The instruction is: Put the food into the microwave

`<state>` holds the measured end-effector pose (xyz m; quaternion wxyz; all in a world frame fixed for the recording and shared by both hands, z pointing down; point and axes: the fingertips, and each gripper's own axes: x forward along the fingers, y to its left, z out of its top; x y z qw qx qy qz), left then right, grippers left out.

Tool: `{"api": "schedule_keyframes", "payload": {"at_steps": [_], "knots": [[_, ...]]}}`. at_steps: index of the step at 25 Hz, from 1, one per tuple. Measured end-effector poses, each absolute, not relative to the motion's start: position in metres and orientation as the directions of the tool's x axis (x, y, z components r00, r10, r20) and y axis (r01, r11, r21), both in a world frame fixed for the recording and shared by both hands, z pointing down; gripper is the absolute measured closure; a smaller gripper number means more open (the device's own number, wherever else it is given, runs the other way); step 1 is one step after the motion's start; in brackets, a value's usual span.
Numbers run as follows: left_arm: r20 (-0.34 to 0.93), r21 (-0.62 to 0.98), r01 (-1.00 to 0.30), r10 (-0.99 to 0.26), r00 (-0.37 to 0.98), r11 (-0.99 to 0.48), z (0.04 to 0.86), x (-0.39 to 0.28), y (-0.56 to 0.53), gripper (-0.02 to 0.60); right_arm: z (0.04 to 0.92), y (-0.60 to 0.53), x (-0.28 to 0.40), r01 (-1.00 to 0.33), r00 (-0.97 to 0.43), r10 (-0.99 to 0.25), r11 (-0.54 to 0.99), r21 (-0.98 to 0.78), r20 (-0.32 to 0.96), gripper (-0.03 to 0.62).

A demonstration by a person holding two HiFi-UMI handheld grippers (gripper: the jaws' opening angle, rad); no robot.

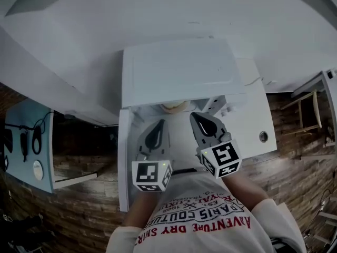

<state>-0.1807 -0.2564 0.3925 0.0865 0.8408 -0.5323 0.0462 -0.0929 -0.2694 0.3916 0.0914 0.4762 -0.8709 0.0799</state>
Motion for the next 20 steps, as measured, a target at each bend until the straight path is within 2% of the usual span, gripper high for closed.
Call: {"api": "schedule_keyframes", "payload": {"at_steps": [7, 20], "knots": [[0.12, 0.058, -0.902, -0.894, 0.432, -0.428, 0.369, -0.178, -0.251, 0.575, 0.354, -0.263, -0.084, -0.841, -0.54, -0.833, 0.538, -0.054, 0.117, 0.583], [0.118, 0.056, -0.911, -0.903, 0.413, -0.41, 0.366, -0.187, -0.261, 0.575, 0.361, -0.271, -0.084, -0.842, -0.539, -0.832, 0.536, -0.056, 0.133, 0.583]]}}
